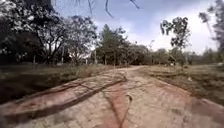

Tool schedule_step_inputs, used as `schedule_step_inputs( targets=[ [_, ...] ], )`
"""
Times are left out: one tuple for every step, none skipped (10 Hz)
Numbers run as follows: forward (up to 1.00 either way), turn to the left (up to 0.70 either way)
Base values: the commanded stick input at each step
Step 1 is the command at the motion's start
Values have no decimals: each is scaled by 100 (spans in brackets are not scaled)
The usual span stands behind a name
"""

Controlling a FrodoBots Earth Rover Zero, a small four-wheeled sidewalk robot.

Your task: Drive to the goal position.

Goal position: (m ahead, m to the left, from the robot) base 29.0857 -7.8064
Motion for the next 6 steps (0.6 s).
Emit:
schedule_step_inputs(
  targets=[
    [85,0],
    [85,0],
    [85,0],
    [85,0],
    [85,0],
    [85,0]
  ],
)
